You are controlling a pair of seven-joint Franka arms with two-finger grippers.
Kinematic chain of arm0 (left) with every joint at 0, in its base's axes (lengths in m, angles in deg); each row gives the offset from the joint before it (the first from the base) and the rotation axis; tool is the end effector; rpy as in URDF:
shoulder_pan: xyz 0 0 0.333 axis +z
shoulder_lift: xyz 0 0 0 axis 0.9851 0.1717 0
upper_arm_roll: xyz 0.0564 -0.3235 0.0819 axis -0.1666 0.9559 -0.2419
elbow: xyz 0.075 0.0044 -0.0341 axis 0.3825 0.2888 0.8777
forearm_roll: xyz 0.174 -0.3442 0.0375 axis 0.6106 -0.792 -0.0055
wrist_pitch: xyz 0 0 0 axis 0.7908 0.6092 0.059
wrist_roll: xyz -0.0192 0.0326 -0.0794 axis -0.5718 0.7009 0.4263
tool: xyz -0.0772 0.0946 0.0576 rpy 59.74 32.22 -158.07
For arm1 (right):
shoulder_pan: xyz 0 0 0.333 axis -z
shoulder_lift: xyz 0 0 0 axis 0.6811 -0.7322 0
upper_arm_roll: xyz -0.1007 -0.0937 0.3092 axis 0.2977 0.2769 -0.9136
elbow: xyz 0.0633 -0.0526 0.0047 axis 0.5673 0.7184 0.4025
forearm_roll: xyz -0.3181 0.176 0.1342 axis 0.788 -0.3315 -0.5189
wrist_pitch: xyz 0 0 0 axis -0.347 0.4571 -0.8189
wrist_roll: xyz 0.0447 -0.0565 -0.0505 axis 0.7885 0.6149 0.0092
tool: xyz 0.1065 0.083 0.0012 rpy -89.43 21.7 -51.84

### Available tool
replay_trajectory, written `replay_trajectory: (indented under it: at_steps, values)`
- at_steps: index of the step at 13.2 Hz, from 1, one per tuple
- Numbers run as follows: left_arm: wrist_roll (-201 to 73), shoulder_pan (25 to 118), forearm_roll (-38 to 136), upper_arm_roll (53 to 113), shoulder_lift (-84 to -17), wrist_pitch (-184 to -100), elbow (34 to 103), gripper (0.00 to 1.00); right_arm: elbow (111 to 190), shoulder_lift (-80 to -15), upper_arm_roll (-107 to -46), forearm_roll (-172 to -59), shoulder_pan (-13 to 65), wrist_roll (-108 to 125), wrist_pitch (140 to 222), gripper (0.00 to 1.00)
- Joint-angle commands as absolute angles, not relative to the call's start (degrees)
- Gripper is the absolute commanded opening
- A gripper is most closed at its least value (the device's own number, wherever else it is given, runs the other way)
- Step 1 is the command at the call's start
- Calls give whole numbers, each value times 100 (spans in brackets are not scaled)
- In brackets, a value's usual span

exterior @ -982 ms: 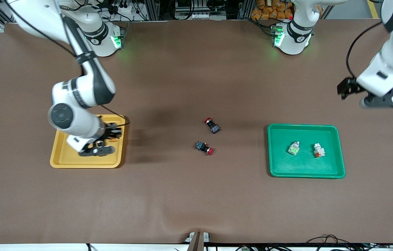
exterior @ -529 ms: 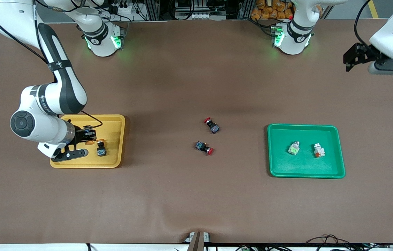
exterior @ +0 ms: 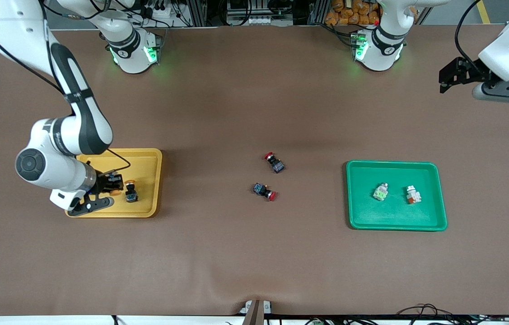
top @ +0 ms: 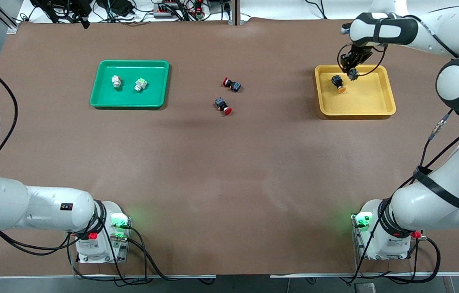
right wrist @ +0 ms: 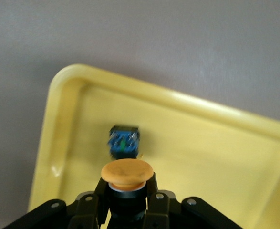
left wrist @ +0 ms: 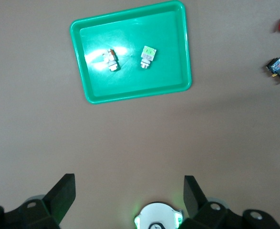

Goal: Place green and yellow buttons in trays
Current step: 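Lower the orange button into the yellow tray while the left gripper withdraws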

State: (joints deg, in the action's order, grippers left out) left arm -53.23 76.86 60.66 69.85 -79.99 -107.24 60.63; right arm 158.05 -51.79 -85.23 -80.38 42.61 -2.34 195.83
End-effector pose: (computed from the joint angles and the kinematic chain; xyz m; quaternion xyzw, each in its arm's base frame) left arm 0.5040 -0.0687 0.6320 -0.9927 0.1085 0.0458 0.0279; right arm 0.6387 0.0393 0.2506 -0.9873 -0.1537 0.0295 0.0283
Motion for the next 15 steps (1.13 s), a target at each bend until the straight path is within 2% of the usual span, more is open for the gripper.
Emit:
replay_trajectory:
  at_steps: [1, 4, 7, 8, 9, 10, 11, 13, 15]
  values:
    - [-5069, 7721, 6010, 6977, -7811, -10881, 5911, 100, 15756, -5544, -8610, -7981, 4425, -505, 20035, 0]
    - [-5147, 7853, 6053, 6986, -7741, -11066, 5885, 100, 15765, -5694, -8610, -7981, 4425, -575, 20211, 0]
    - [-5095, 7836, 6062, 6986, -7715, -11066, 5526, 100, 15765, -5791, -8610, -7981, 4425, -611, 20335, 0]
    - [-5086, 7862, 6062, 6986, -7662, -11066, 5516, 100, 15765, -5791, -8610, -7981, 4407, -655, 20335, 10]
    - [-5086, 7862, 6071, 6977, -7653, -11066, 5516, 100, 15765, -5791, -8610, -7981, 4424, -846, 20352, 48]
    - [-5086, 7853, 6071, 6977, -7644, -11066, 5516, 100, 15765, -5800, -8619, -7981, 4433, -935, 20413, 68]
    - [-5086, 7853, 6080, 6969, -7635, -11083, 5516, 100, 15765, -5800, -8610, -7981, 4459, -945, 20414, 80]
    - [-5086, 7862, 6228, 6977, -7548, -11083, 5507, 100, 15765, -5800, -8619, -7981, 4460, -945, 20414, 85]
    - [-5086, 7844, 6448, 6986, -7486, -11092, 5507, 100, 15765, -5791, -8619, -7989, 4451, -945, 20397, 84]
